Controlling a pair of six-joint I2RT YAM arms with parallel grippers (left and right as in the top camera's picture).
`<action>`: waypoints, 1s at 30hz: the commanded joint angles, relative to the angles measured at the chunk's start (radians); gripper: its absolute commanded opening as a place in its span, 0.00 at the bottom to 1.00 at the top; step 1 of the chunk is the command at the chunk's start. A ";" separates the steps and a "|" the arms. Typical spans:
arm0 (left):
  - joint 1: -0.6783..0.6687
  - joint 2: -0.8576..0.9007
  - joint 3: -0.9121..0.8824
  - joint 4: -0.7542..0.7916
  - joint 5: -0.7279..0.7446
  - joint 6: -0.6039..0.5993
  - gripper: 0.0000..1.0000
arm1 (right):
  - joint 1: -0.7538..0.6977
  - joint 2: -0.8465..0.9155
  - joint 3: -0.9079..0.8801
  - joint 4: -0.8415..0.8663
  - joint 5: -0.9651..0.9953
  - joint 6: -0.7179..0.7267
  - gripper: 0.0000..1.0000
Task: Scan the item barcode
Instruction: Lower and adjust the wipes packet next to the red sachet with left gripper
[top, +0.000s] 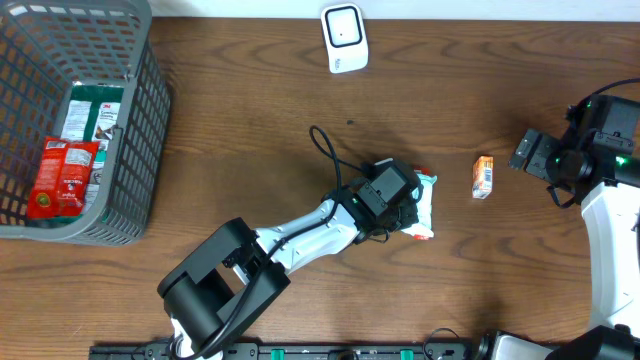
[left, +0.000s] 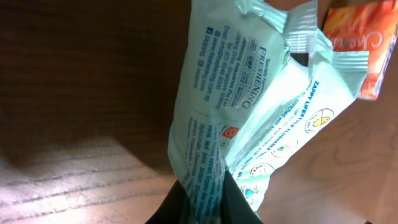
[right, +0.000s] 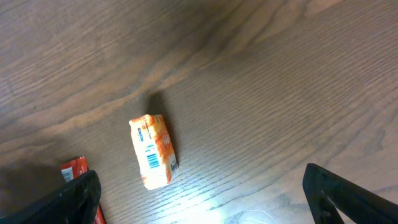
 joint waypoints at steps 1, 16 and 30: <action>0.030 -0.002 -0.001 0.005 -0.079 0.045 0.07 | -0.004 -0.001 0.010 -0.001 0.002 0.015 0.99; -0.014 0.075 -0.002 -0.156 -0.117 0.081 0.07 | -0.004 -0.001 0.010 -0.001 0.003 0.015 0.99; 0.028 0.093 -0.002 -0.019 -0.117 0.093 0.11 | -0.004 -0.001 0.010 -0.001 0.003 0.014 0.99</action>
